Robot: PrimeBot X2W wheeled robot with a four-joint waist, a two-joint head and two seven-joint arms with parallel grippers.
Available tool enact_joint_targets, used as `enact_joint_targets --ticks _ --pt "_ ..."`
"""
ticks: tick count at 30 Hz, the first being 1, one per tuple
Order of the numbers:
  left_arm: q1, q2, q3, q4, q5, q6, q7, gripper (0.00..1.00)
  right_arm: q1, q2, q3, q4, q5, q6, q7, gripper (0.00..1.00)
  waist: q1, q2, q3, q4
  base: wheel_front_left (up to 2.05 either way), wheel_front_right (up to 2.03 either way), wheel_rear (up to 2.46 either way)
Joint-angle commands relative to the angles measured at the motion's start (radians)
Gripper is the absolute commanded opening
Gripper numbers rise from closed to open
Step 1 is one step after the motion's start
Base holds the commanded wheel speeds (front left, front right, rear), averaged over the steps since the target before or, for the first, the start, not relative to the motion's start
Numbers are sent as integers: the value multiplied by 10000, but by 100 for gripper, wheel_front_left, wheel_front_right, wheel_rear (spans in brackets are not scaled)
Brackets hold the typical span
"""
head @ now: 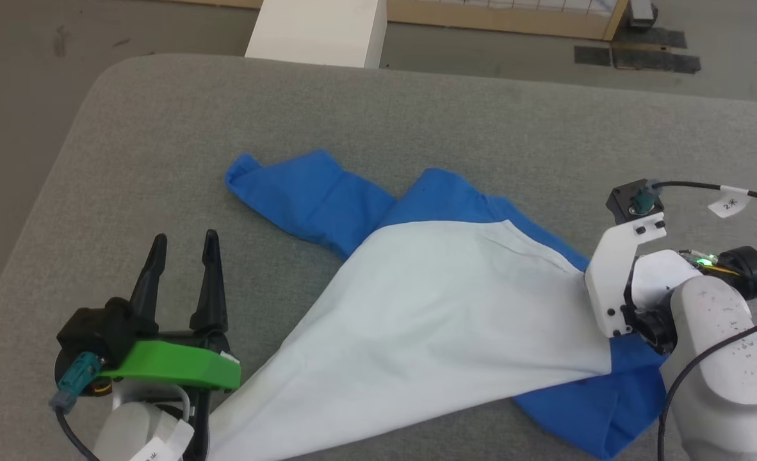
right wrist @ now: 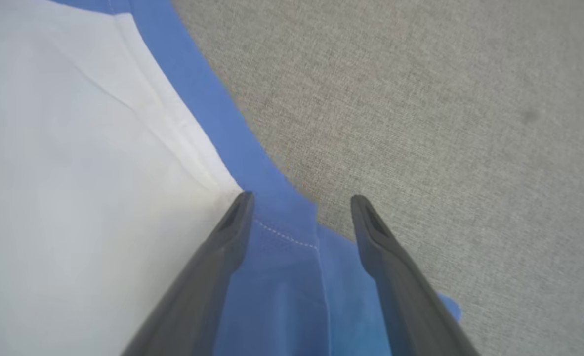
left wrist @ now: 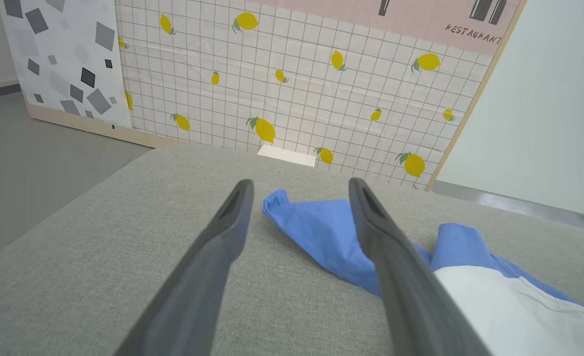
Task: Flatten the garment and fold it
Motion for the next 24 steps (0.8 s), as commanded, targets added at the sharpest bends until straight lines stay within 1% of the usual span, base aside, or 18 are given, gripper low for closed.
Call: enact_joint_targets --ticks 1,6,7,8,9,12,16,20,24 --pt "-228 -101 13 64 65 -78 -73 100 -192 -101 142 188 -76 -15 90 100 0 66 420 347 0 0 0" --pt "-392 -371 42 142 167 -272 -75 100 -305 -465 815 715 104 -15 486 100 0 66 603 505 0 0 0" --pt "-411 -420 48 171 189 -318 -76 100 -312 -544 948 786 227 -15 606 42 0 66 612 525 0 0 0" --pt "-427 -452 52 190 216 -350 -76 100 -325 -604 1039 813 327 -15 662 24 0 66 613 539 0 0 0" --pt "-442 -493 54 216 238 -395 -76 100 -358 -689 1145 816 448 -15 695 0 0 66 616 551 0 0 0" --pt "-488 -580 46 271 297 -496 -76 100 -610 -875 1241 700 714 -15 546 0 0 66 631 587 0 0 0" --pt "-586 -703 -40 343 365 -615 -77 100 -1231 -970 1253 579 959 -15 339 0 0 66 698 757 0 0 0" --pt "-827 -857 -225 355 369 -753 -77 100 -2268 -1092 1008 557 823 -15 -8 0 0 66 940 1186 0 0 0" --pt "-1077 -989 -328 305 352 -840 -77 100 -3346 -1327 930 759 335 -15 -419 0 0 66 1298 1743 0 0 0"
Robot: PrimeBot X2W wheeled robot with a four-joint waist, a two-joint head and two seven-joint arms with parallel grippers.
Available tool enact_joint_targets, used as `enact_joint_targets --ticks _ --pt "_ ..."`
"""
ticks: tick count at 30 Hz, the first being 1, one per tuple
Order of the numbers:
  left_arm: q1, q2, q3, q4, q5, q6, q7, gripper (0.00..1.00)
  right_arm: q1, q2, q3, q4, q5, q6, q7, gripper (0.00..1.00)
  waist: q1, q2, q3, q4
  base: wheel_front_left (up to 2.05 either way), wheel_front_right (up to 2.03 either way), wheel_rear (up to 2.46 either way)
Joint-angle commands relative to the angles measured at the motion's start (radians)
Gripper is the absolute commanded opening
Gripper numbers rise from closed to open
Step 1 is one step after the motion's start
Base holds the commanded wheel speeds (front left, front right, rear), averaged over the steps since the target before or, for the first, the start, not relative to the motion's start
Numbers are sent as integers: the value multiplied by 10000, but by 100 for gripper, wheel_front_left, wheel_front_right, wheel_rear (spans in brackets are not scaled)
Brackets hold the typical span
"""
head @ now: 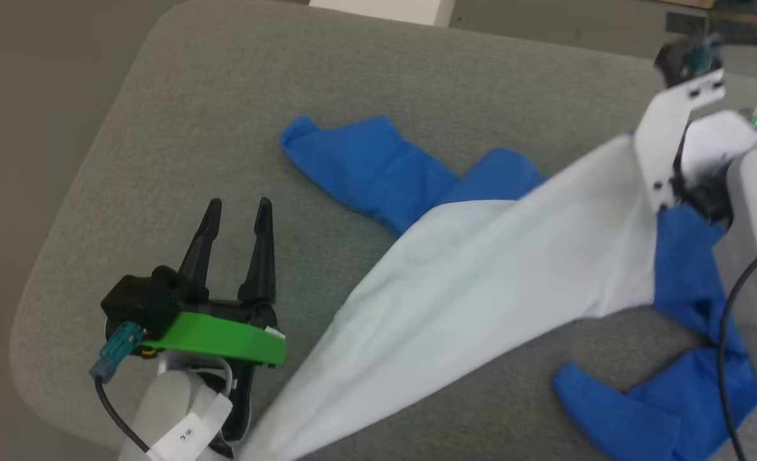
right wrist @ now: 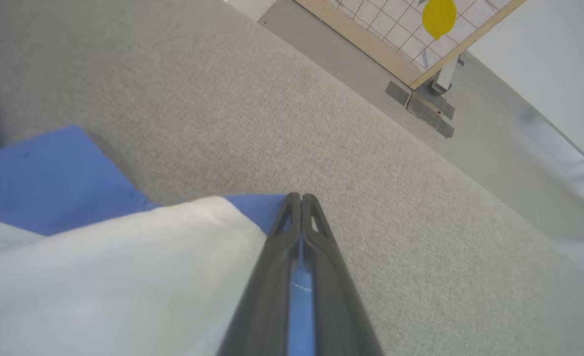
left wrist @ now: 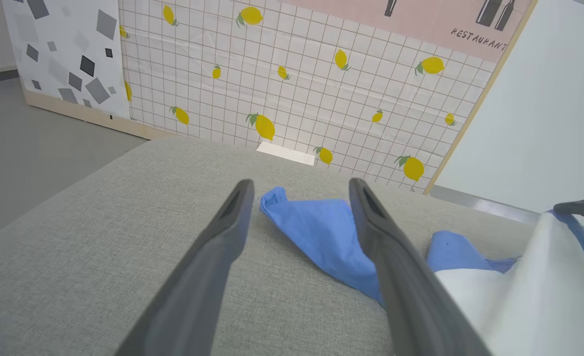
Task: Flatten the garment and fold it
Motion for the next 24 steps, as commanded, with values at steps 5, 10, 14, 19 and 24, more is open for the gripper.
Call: enact_joint_targets --ticks 5,10,14,19,24 --pt "-435 -163 -135 31 100 -144 -47 100 -1199 -404 -75 790 -784 -15 -445 0 -1 66 843 1115 0 0 0" --pt "-453 -255 -130 176 40 -201 -47 100 -1180 -300 -389 1813 -1225 -15 -245 39 -1 66 957 1347 0 0 0" --pt "-350 -276 -46 362 46 -232 -47 100 -1043 -110 -849 1997 -1295 -15 -832 100 -1 66 735 1108 0 0 0" --pt "-263 -195 76 529 127 -258 -47 100 -964 207 -1687 1714 -667 -15 -2366 100 -1 66 133 522 0 0 0" --pt "-78 -43 173 685 141 -260 -46 100 -160 491 -1852 825 207 -15 -4211 100 -1 66 -607 -270 0 0 0"
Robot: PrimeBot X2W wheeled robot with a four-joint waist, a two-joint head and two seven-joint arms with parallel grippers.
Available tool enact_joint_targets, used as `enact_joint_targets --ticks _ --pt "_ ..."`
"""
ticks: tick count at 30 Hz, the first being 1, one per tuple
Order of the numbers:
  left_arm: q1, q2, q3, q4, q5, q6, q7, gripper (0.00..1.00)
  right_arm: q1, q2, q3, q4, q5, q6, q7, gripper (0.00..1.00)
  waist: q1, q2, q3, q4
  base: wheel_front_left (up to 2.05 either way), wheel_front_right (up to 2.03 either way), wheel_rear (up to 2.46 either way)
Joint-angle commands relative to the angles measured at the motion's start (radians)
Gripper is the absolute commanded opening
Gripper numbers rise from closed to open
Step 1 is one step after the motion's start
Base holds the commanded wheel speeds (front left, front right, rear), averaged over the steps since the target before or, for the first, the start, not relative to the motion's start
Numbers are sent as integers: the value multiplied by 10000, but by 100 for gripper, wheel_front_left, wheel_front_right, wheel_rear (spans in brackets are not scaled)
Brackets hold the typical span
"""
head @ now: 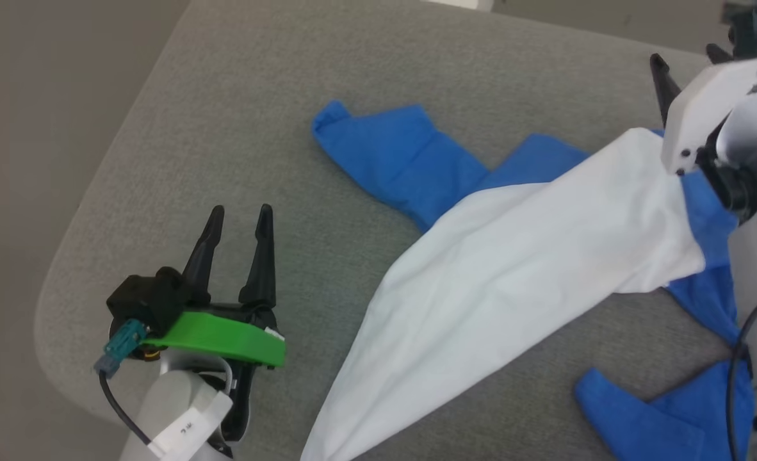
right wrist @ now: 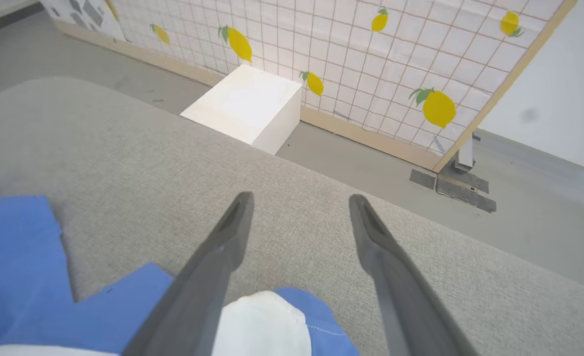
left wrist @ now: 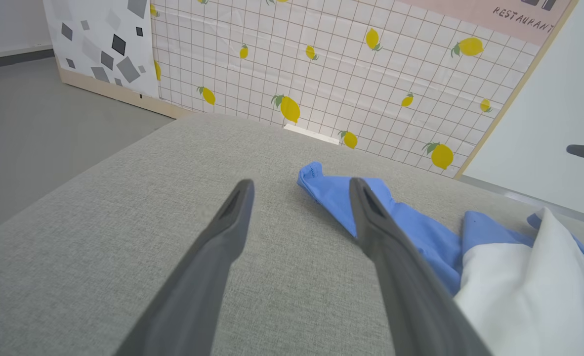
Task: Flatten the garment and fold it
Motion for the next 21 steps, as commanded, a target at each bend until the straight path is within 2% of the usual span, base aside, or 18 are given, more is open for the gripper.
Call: enact_joint_targets --ticks 1,6,10,15,21 --pt "157 116 48 60 128 -68 -39 100 491 94 -100 -217 348 -21 -406 100 0 66 -1077 -1085 0 0 0" --pt "481 246 118 124 61 38 113 100 2303 396 -739 -1351 1185 -21 -1614 100 0 66 -1821 -1750 0 0 0" --pt "822 310 193 -6 -21 175 280 100 3985 853 -1153 -2311 1356 -21 -2032 100 0 66 -2217 -2226 0 0 0" --pt "1200 322 221 -170 -136 310 458 100 5695 1429 -1561 -3265 1513 -21 -2154 100 0 66 -2431 -2705 0 0 0" --pt "1383 297 226 -200 -318 453 763 100 6818 1691 -1761 -3999 1790 -21 -1992 100 0 66 -2500 -3124 0 0 0"
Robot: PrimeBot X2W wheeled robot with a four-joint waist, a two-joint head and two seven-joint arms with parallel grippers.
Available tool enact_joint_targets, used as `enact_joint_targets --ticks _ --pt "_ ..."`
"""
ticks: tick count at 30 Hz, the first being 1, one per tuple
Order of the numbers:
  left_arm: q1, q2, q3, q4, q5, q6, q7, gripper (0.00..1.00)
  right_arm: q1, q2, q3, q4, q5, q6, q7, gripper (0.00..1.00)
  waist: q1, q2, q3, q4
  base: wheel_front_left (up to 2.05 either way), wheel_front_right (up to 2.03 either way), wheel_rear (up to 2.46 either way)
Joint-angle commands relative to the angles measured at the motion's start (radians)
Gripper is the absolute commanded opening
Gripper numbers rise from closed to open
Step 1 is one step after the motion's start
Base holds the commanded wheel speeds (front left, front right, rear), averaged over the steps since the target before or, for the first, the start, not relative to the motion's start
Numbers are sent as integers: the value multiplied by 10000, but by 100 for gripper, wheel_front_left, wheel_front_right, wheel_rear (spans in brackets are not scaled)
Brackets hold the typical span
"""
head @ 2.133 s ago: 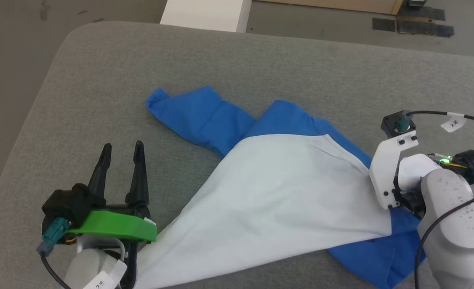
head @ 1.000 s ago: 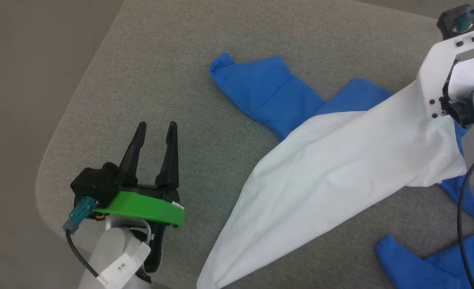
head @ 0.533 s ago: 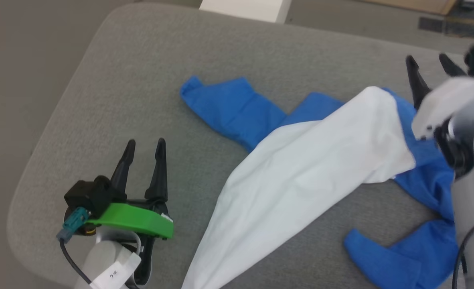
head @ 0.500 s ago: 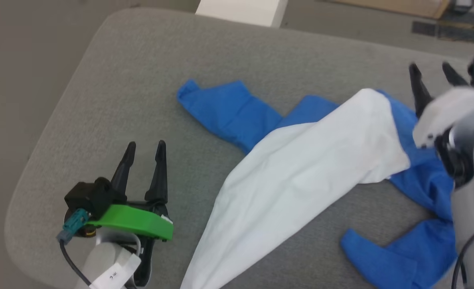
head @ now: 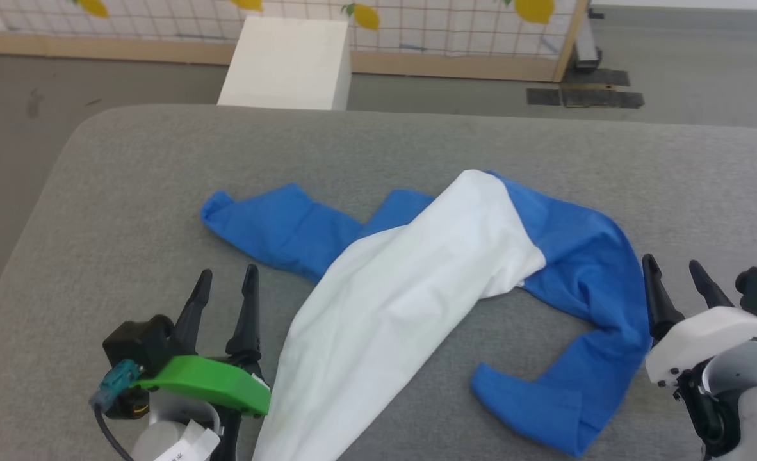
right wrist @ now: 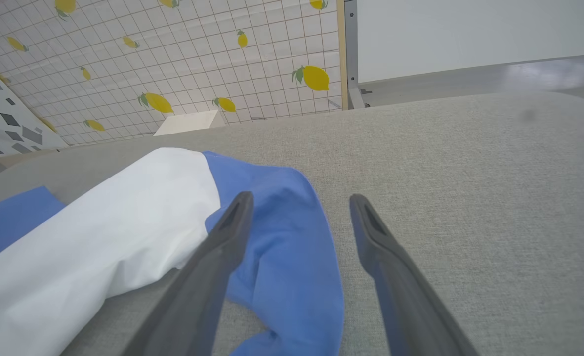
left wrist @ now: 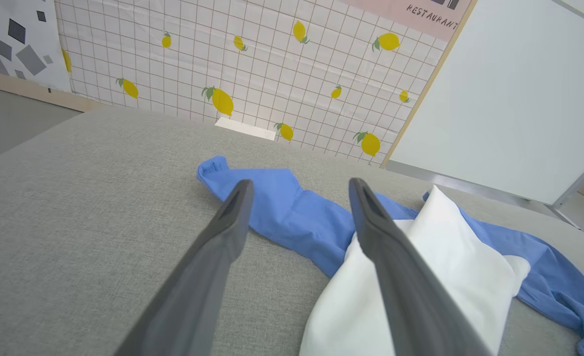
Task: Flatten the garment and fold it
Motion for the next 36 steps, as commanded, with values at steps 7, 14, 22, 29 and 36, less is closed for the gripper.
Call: enact_joint_targets --ticks 7,14,22,29,36 --pt "-1919 120 -467 723 -124 153 2130 100 429 39 -40 -712 395 -13 222 100 1 66 86 -607 0 0 0" --pt "-5308 675 -1260 3325 548 924 6630 100 69 41 241 -1140 589 -13 317 100 1 66 1056 -1010 0 0 0" --pt "-6673 876 -1930 5206 592 725 10179 100 -215 42 254 -971 637 -13 6 100 1 66 2083 -1613 0 0 0" --pt "-6410 743 -2062 5655 213 723 11611 47 -301 43 168 -898 596 -13 -96 100 1 66 2248 -1623 0 0 0" --pt "-6158 571 -1304 5119 -399 968 10057 0 -384 43 106 -839 547 -13 -180 100 1 66 2169 -1168 0 0 0"
